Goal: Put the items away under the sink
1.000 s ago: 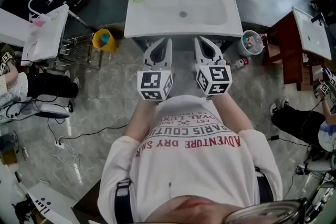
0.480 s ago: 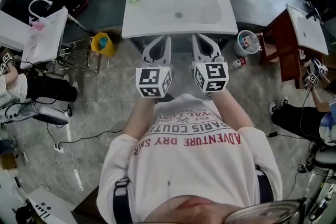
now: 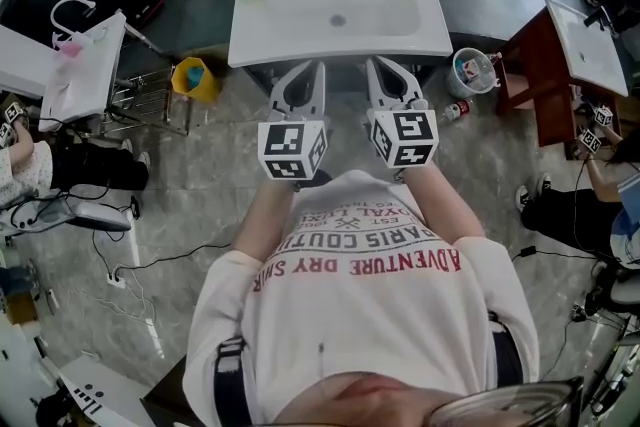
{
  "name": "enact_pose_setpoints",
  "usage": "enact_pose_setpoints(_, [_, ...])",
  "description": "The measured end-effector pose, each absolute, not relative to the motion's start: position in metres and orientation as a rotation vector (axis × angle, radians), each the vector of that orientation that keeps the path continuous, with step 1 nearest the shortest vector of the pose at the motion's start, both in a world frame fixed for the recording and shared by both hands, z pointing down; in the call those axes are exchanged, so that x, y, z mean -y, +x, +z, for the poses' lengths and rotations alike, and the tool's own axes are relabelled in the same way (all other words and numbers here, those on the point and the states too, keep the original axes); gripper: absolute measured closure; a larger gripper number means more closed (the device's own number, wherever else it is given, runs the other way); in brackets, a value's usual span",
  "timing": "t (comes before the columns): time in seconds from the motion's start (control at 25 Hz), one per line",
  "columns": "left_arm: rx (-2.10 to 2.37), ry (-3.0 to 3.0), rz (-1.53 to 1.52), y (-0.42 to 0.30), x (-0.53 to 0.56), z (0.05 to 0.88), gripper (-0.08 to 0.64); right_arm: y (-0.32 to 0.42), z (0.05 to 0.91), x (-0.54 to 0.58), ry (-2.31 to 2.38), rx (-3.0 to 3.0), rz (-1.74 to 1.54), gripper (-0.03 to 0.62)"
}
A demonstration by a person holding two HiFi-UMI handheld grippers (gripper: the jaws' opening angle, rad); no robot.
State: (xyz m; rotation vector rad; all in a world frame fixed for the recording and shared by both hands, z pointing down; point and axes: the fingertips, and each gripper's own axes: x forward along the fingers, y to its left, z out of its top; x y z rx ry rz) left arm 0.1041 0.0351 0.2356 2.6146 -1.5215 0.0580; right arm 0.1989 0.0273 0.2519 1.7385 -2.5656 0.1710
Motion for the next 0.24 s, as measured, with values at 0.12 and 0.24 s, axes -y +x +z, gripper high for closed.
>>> enact_pose_setpoints(0.12, [1.518, 2.614, 0.062, 0.1077, -0.0347, 0.2377, 0.532, 0.2018, 0.2536, -0.0257, 1.741, 2.564, 0.162, 0.568])
enact_pose_setpoints(0.24, [1.511, 2.614, 0.070, 0.1123, -0.0328, 0.2418, 0.532, 0.2042, 0.2564, -0.0242, 1.741, 2.561, 0.138, 0.568])
